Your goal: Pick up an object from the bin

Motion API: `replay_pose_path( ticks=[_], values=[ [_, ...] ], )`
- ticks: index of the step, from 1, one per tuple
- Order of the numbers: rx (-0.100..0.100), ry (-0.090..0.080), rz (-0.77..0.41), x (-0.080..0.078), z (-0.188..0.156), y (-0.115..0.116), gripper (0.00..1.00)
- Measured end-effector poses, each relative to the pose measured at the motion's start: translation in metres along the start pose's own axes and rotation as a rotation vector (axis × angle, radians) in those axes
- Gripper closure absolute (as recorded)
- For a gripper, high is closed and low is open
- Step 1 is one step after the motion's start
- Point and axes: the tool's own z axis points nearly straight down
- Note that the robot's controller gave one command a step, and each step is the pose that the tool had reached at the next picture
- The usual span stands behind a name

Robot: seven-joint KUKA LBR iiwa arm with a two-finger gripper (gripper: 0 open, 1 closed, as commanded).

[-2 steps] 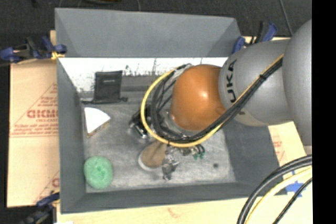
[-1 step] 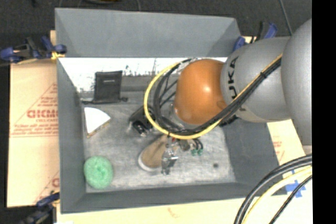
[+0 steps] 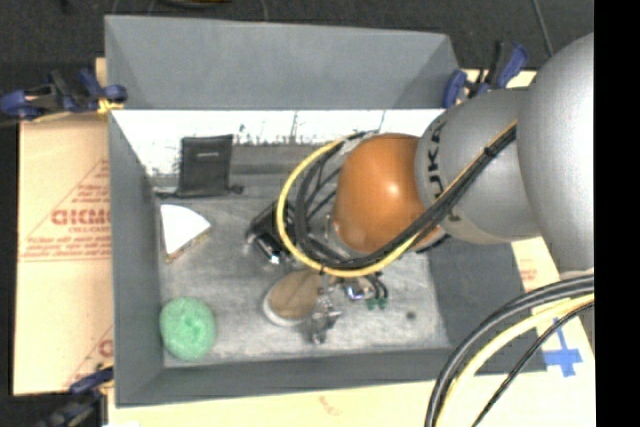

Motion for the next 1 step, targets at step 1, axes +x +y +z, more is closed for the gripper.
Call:
replay_pose_path(
  ticks=[1],
  values=[
    [-0.001,-0.015,-0.018,-0.0054,0.0048,-0.0030,1.00]
  ],
)
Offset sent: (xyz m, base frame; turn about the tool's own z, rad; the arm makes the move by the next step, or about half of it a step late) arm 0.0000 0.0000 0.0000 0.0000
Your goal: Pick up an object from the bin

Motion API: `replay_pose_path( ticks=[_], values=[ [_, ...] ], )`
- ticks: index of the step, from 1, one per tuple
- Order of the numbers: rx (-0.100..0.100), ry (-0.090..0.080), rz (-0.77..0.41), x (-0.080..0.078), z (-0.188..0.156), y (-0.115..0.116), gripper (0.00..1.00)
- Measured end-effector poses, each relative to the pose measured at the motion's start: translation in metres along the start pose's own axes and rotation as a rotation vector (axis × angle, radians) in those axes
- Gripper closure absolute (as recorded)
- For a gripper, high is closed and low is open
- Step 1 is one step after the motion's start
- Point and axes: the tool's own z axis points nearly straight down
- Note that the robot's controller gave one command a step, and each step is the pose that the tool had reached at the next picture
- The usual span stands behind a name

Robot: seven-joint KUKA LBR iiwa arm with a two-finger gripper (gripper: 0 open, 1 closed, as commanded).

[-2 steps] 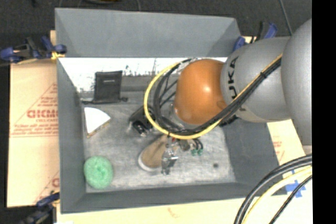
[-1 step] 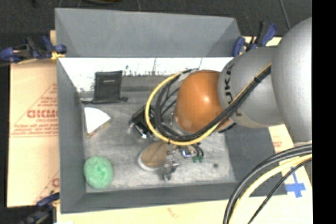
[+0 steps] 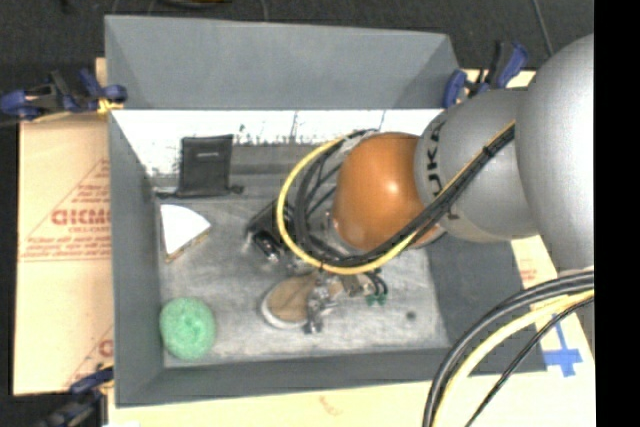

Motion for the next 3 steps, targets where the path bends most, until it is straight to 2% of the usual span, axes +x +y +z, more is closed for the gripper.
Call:
replay_pose_path(
  ticks=[2,3],
  values=[
    [0.000,0.006,-0.003,0.001,-0.004,0.000,1.00],
    [0.000,0.021,-0.001,0.003,-0.016,0.000,1.00]
  ],
)
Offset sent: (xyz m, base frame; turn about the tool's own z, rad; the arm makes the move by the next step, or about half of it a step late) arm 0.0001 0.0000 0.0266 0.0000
